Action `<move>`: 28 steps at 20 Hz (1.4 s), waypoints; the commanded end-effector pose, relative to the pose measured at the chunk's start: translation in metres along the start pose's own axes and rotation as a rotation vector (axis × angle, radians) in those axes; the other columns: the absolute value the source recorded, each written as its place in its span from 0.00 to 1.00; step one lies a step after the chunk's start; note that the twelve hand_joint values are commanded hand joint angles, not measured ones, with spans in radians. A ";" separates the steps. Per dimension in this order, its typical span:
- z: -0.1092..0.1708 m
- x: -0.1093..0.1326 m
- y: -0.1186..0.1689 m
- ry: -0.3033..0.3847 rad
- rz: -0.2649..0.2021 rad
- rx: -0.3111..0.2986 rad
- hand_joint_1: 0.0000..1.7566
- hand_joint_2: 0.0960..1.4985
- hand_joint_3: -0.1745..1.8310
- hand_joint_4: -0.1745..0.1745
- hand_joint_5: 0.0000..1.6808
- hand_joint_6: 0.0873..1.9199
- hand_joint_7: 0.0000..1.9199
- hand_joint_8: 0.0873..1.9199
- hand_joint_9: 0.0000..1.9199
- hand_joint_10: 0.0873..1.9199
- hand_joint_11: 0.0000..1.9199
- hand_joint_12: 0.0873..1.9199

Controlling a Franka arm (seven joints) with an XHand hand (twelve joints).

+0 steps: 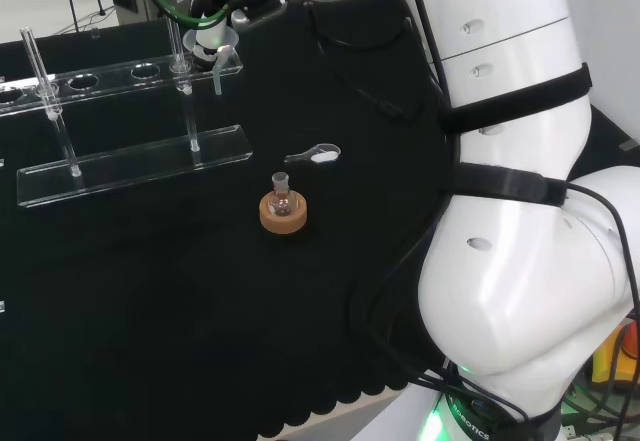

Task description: Pick up the funnel from the transparent funnel stand.

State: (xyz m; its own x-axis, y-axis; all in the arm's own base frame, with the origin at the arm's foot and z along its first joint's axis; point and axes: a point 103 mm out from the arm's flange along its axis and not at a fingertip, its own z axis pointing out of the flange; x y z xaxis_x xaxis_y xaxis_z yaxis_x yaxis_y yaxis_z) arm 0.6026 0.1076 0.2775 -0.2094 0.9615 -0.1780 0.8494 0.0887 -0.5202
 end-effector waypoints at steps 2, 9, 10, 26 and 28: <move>0.004 -0.004 0.001 -0.011 -0.002 0.000 0.41 0.39 0.31 0.28 0.06 0.00 0.00 0.28 0.15 0.40 0.17 0.73; 0.004 0.003 0.006 -0.041 -0.002 -0.003 0.42 0.37 0.34 0.27 0.07 0.00 0.00 0.31 0.19 0.37 0.18 0.73; 0.004 0.003 0.006 -0.048 -0.003 -0.007 0.42 0.37 0.35 0.27 0.08 0.00 0.00 0.33 0.21 0.36 0.19 0.73; -0.042 0.010 -0.023 -0.229 0.050 -0.183 0.53 0.39 0.44 0.44 0.38 0.36 0.36 0.31 0.54 0.20 0.30 0.65; -0.056 0.008 -0.036 -0.234 0.058 -0.172 0.53 0.39 0.45 0.44 0.38 0.38 0.37 0.31 0.55 0.20 0.30 0.65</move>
State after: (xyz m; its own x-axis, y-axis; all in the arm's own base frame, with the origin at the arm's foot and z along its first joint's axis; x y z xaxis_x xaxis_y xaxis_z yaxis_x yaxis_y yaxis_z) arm 0.6001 0.1186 0.2937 -0.2596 0.9028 -0.3429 0.9073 0.1064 -0.4069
